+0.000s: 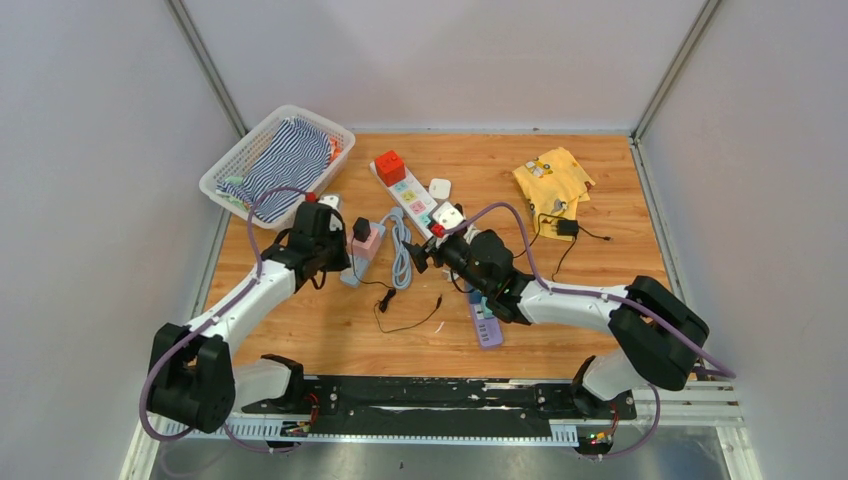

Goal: Insert the plug
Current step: Insert the plug into the socket, then pick up the plug from the center of the board.

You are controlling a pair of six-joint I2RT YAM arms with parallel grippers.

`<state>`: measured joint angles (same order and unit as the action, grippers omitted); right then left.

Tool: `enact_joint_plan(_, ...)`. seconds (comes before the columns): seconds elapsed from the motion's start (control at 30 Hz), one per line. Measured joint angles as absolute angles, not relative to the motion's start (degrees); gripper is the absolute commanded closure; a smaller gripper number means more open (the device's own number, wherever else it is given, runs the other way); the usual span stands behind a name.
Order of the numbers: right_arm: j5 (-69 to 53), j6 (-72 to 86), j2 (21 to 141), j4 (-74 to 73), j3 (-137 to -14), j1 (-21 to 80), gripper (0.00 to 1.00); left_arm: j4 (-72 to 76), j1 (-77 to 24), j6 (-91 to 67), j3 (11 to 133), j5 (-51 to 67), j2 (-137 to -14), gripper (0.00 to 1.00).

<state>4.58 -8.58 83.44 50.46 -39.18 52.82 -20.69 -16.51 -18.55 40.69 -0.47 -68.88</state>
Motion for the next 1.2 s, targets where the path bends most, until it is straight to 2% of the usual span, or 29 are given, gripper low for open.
enact_joint_plan(0.13, 5.15, -8.12, 83.24, 48.25, -40.03, 52.82, 0.13, -18.48, -16.51, -19.42, 40.10, 0.08, -68.77, 0.98)
enact_joint_plan(0.2, 5.87, -7.38, 82.83, 46.57, -40.53, 52.82, 0.02, -18.85, -16.51, -20.03, 40.34, 0.36, -68.69, 0.88)
enact_joint_plan(0.37, 9.93, -2.20, 81.03, 38.48, -43.72, 52.82, 0.00, -25.56, -16.51, -20.62, 43.92, -0.60, -68.60, 0.60)
enact_joint_plan(0.57, 14.11, 4.21, 77.91, 23.31, -50.63, 52.31, 0.00, -29.91, -16.29, -21.56, 50.35, -5.76, -66.65, 0.47)
enact_joint_plan(0.7, 15.53, 7.31, 75.53, 14.68, -52.05, 50.74, 0.01, -30.37, -16.19, -20.97, 51.03, -10.28, -64.95, 0.25)
enact_joint_plan(0.73, 15.77, 7.92, 75.02, 12.58, -52.12, 50.00, 0.02, -30.55, -16.19, -20.71, 51.03, -11.81, -64.45, 0.06)
enact_joint_plan(0.77, 15.97, 8.40, 74.61, 10.35, -52.14, 49.15, 0.03, -30.57, -16.19, -20.23, 51.03, -13.10, -63.88, 0.01)
enact_joint_plan(1.0, 13.02, 9.39, 74.11, -1.80, -52.23, 40.16, 0.20, -28.27, -16.14, -15.35, 51.05, -16.62, -55.64, 0.00)
enact_joint_plan(1.13, 9.80, 8.27, 76.07, -4.60, -52.64, 34.44, 0.33, -26.22, -16.08, -14.09, 51.00, -12.53, -51.57, 0.00)
enact_joint_plan(1.2, 8.78, 7.53, 78.13, -5.72, -53.56, 32.03, 0.35, -25.21, -16.08, -14.15, 50.78, -10.26, -50.11, 0.00)
